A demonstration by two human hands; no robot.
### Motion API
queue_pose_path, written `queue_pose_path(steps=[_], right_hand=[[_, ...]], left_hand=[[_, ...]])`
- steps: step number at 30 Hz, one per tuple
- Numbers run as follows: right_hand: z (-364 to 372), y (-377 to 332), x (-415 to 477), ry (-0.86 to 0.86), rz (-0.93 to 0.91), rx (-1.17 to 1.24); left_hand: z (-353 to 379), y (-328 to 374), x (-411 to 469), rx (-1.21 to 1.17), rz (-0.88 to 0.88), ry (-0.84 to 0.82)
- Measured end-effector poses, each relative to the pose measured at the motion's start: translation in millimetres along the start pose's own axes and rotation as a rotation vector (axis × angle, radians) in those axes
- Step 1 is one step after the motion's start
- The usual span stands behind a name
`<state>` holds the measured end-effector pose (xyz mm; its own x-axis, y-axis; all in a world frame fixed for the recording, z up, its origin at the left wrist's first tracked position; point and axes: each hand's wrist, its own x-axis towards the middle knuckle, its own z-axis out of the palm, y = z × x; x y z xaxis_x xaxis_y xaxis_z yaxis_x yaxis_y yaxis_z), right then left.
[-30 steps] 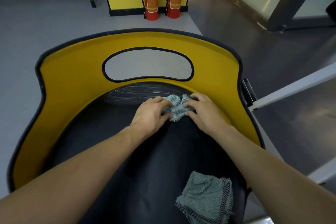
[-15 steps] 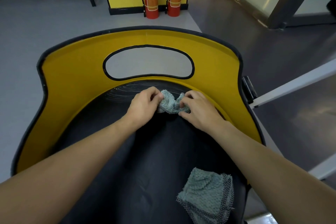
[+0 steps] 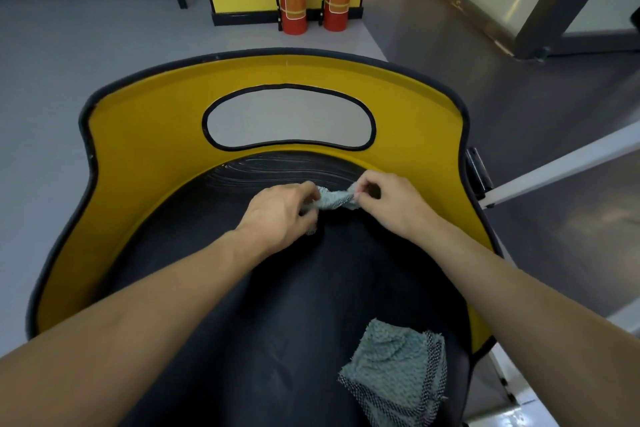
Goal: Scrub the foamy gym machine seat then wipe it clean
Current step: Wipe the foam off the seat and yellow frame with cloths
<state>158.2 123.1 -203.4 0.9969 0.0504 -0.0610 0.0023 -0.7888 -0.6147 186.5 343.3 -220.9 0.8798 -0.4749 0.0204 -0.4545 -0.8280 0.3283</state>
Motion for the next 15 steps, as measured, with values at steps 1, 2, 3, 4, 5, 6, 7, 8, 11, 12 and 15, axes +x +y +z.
queue_pose_path(steps=[1,2,3,4,5,6,7,8,11,12,15], right_hand=[[-6,-1,-1,-0.001,0.024,0.056],[-11,-1,-2,-0.002,0.036,0.099],[-15,-2,-2,-0.004,0.036,0.131],[-18,-3,-3,-0.012,0.037,0.163],[-22,-5,-4,-0.026,0.043,0.203],[-25,-7,-5,-0.044,0.053,0.245],[-27,-9,-6,-0.061,0.062,0.276],[-30,-13,-7,-0.073,0.064,0.293],[-36,-20,-9,-0.130,0.081,0.327],[-37,-19,-9,-0.174,0.100,0.339],[-34,-12,-8,-0.261,0.116,0.298]], left_hand=[[-4,-1,2,-0.062,-0.039,0.016],[-9,-2,4,-0.140,-0.066,0.019],[-13,-4,7,-0.232,-0.083,0.012],[-17,-5,10,-0.330,-0.093,0.010],[-20,-6,13,-0.432,-0.106,0.015],[-24,-6,15,-0.547,-0.129,0.023],[-26,-7,16,-0.668,-0.164,0.024],[-28,-7,15,-0.782,-0.204,0.014],[-30,-11,13,-0.886,-0.244,-0.055],[-30,-13,12,-0.872,-0.236,-0.071],[-33,-18,11,-0.785,-0.221,-0.081]])
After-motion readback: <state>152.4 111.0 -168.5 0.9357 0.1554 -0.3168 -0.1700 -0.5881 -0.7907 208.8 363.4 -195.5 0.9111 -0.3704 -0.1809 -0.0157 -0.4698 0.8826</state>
